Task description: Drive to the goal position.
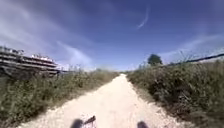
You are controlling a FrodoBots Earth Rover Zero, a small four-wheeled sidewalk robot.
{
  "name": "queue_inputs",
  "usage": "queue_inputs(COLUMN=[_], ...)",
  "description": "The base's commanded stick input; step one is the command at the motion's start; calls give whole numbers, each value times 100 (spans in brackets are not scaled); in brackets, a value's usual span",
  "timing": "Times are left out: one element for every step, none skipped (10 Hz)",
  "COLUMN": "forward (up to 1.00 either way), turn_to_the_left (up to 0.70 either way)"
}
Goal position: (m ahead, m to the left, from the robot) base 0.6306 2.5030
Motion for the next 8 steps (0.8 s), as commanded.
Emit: queue_inputs(forward=[70,70,70,70,70,70,70,70], turn_to_the_left=[-35,-35,-34,-27,0,0,0,0])
